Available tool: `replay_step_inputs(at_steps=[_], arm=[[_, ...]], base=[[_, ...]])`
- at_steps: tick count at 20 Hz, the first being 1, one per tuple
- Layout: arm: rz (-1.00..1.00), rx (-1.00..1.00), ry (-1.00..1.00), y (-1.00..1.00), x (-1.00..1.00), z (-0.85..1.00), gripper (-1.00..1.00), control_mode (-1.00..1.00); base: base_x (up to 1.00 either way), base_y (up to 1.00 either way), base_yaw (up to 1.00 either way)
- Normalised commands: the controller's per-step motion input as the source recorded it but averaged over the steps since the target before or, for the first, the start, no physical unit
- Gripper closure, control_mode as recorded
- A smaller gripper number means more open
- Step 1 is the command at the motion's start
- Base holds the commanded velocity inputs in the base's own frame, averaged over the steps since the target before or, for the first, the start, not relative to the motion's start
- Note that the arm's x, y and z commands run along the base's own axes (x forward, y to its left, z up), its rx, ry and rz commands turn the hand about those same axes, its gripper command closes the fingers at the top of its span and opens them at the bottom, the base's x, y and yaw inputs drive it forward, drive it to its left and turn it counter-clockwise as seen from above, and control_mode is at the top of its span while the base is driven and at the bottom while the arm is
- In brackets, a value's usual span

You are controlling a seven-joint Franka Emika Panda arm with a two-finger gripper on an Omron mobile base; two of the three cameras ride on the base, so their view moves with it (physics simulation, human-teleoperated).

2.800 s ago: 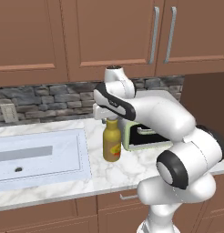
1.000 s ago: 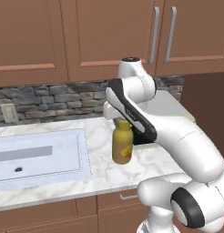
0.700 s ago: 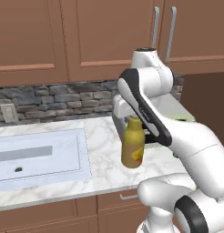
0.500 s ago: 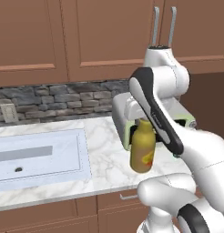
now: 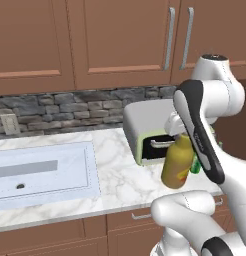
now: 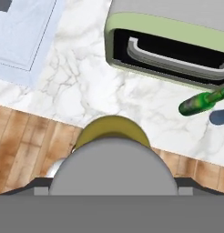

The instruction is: Place the drinks on the dining counter in a tight cluster.

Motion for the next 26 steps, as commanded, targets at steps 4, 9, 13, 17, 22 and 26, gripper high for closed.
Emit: replay_step_inputs(at_steps=[4,9,13,17,22,26], arm=[[-0.03,0.11,0.00,-0.36,0.00,0.48,1.00,-1.00],[-0.02,0.03,0.01,-0.04,-0.01,0.30,1.00,-1.00],[0.00,0.00,0.00,0.00,-0.01,0.00,1.00,-1.00],[0.00,0.00,-0.03,0.00,-0.12,0.00,1.00,1.00],[0.00,0.00,0.00,0.00,0.00,0.00,1.00,1.00],[0.00,0.00,0.00,0.00,0.00,0.00,1.00,1.00]], base=[[0.00,0.00,0.00],[0.00,0.00,0.00],[0.00,0.00,0.00],[-0.40,0.00,0.00],[-1.00,0.00,0.00],[-0.73,0.03,0.08]])
